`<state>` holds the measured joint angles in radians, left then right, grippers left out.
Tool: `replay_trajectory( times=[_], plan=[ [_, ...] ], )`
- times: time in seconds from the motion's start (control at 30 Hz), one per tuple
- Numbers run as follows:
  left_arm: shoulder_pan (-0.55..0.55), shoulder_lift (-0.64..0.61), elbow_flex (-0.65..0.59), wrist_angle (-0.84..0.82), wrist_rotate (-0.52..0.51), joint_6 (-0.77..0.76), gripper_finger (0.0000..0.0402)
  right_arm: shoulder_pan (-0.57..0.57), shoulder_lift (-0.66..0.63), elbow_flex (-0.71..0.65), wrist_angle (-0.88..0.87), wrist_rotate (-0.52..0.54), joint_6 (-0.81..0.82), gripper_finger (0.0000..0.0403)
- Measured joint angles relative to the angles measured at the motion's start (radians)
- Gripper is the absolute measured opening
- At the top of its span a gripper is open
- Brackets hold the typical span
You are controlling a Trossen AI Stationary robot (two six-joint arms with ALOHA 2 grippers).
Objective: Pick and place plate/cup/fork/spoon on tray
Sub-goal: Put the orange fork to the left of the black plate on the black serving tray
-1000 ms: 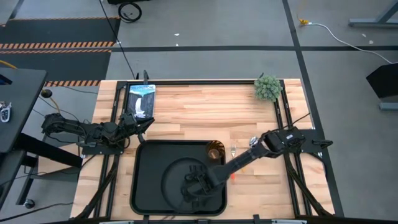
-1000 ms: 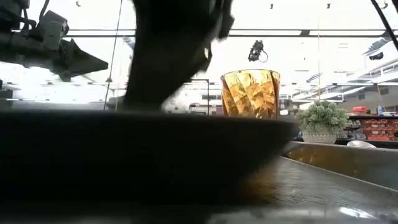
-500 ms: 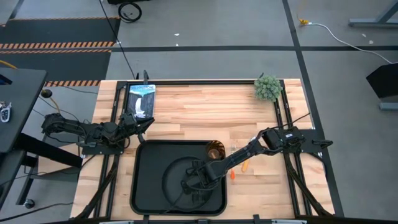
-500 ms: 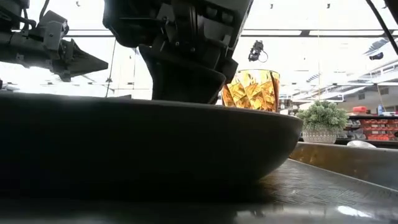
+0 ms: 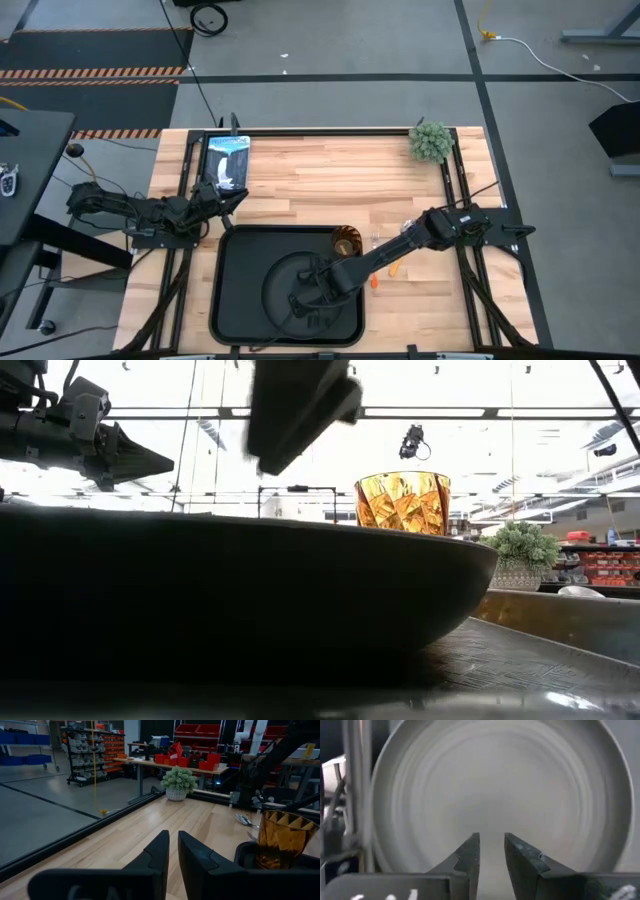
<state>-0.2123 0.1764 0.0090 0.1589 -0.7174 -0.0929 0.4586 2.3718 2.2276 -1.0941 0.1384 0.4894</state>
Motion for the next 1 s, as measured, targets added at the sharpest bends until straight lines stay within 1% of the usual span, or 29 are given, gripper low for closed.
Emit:
replay_trajectory(
  times=[0.1, 0.23, 0.37, 0.43, 0.6, 0.7, 0.77, 0.87, 0.93, 1.0],
  plan=[
    [0.000, 0.000, 0.000, 0.000, 0.000, 0.000, 0.0048, 0.039, 0.000, 0.039, -0.106, 0.030, 0.031, 0.0096],
    [0.000, 0.000, 0.000, 0.000, 0.000, 0.000, 0.0048, 0.103, 0.000, 0.049, -0.281, 0.060, 0.094, 0.0094],
    [0.000, 0.000, 0.000, 0.000, 0.000, 0.000, 0.0048, 0.146, -0.003, 0.028, -0.434, 0.156, 0.194, 0.0086],
    [0.000, 0.000, 0.000, 0.000, 0.000, 0.000, 0.0048, 0.157, -0.009, 0.008, -0.484, 0.182, 0.250, 0.0080],
    [0.000, 0.000, 0.000, 0.003, 0.000, 0.000, 0.0048, 0.181, -0.095, -0.095, -0.462, 0.191, 0.329, 0.0058],
    [0.000, 0.000, 0.000, 0.003, 0.000, 0.000, 0.0048, 0.195, -0.176, -0.212, -0.446, 0.215, 0.395, 0.0041],
    [0.000, 0.000, 0.000, 0.006, 0.000, 0.000, 0.0048, 0.201, -0.255, -0.319, -0.371, 0.229, 0.434, 0.0028],
    [0.000, 0.000, 0.000, 0.004, 0.000, -0.001, 0.0048, 0.200, -0.382, -0.510, -0.205, 0.218, 0.488, 0.0010],
    [0.000, 0.000, 0.000, 0.005, 0.000, -0.001, 0.0048, 0.190, -0.456, -0.640, -0.091, 0.204, 0.531, 0.0005],
    [0.000, 0.000, 0.000, 0.005, 0.000, -0.001, 0.0048, 0.178, -0.527, -0.756, -0.022, 0.199, 0.584, 0.0007]
  ],
)
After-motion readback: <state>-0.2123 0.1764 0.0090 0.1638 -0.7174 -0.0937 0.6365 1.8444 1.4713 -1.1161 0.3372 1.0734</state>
